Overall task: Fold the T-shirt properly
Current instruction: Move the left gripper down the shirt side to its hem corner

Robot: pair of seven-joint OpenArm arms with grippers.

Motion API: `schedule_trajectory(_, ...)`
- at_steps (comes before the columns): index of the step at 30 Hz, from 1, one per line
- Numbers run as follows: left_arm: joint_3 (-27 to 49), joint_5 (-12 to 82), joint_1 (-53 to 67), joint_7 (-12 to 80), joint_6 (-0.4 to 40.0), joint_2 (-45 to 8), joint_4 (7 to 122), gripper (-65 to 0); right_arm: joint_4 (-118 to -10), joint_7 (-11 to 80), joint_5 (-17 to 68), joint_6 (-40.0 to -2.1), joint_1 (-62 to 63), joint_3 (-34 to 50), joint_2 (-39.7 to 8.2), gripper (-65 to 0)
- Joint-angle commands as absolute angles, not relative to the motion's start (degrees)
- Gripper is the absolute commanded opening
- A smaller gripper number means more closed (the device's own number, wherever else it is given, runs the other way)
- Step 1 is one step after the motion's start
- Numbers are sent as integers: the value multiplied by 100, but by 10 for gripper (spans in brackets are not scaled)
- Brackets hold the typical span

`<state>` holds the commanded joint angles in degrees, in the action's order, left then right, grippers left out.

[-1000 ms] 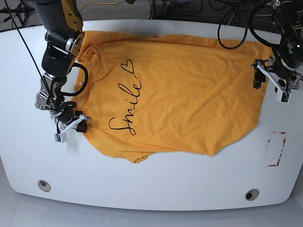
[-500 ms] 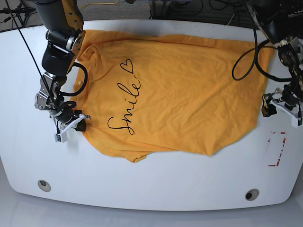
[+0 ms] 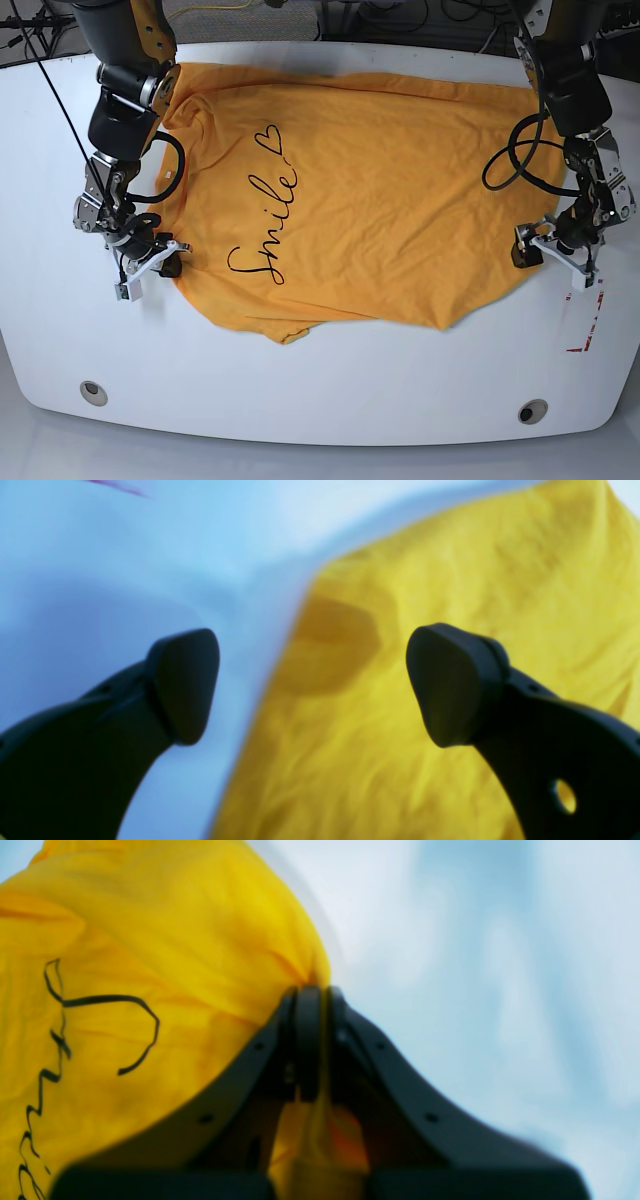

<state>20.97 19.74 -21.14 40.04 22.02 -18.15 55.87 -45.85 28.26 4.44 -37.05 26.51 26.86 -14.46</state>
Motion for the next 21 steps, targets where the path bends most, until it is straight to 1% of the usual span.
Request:
schedule_trajectory(4,1956,1982,-2308,3758,2185,-1807,5174,-60,-4585,2826,444,-3705,2651,2686,-1446,-650)
schedule_trajectory(8,1947,1991,-2475,3714,2202,-1789,4910,-63,-4585,2826,444,-3705,2642,2686,-1446,-650)
schedule_trajectory(11,1947,1982,-2554,3741,2202,-1622,4866,-72,-4585,2826,444,-3705,2642,2686,-1420,-650)
schedule_trajectory(13,1947,1982,-2563,3837,2202,-1560,4875,-101,-4585,2826,435,-3705,2642,2686,-1358,-650)
schedule_trajectory(15,1938,2000,-2580,4048,2202,-1552,4875,-161,-4585,2826,435,-3705,2642,2686,-1332,-650)
schedule_trajectory(18,1938,2009,-2580,4215,2211,-1525,4875,-226,-4585,2826,435,-3705,2642,2686,-1314,-650)
schedule_trajectory(19,1938,2009,-2580,4251,2229,-1481,4884,-257,-4585,2826,435,-3705,2642,2686,-1305,-650)
schedule_trajectory(20,1938,2009,-2580,4268,2246,-1473,4884,-271,-4585,2826,435,-3705,2642,2686,-1305,-650)
schedule_trajectory(21,1938,2000,-2580,4286,2299,-1473,4910,-304,-4585,2826,435,-3705,2642,2686,-1297,-650)
